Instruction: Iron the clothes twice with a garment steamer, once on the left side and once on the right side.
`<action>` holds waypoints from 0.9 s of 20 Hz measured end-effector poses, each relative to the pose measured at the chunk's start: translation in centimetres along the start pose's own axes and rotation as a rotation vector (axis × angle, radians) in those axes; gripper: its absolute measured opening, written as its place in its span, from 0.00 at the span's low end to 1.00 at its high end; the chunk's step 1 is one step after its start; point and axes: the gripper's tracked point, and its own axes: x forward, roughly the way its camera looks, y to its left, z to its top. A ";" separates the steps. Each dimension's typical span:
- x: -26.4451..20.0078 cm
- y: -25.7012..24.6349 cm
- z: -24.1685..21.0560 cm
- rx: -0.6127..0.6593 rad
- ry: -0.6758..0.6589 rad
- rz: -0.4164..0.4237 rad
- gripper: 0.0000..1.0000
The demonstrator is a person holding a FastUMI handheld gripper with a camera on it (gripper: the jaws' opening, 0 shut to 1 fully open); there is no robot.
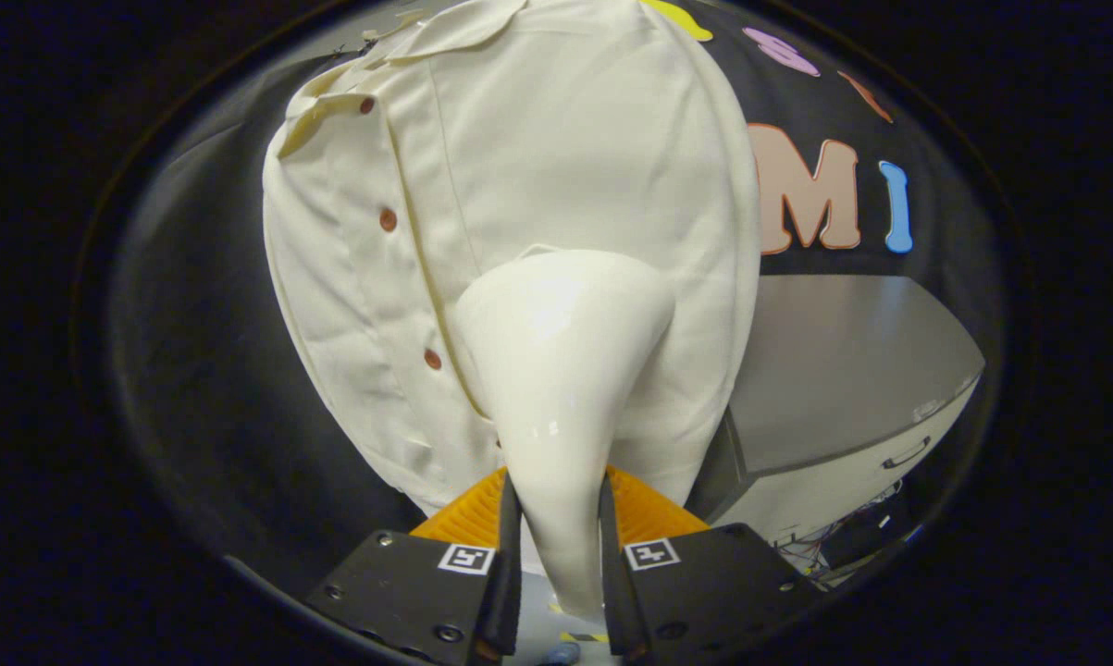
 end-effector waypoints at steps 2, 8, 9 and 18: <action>1.5 0.0 -1.8 -0.005 0.040 -0.008 0.37; 2.7 -0.2 -4.2 0.063 0.092 -0.006 0.37; 2.9 -0.2 -4.7 0.062 0.099 -0.013 0.37; 6.1 0.0 -8.8 0.064 0.170 -0.065 0.37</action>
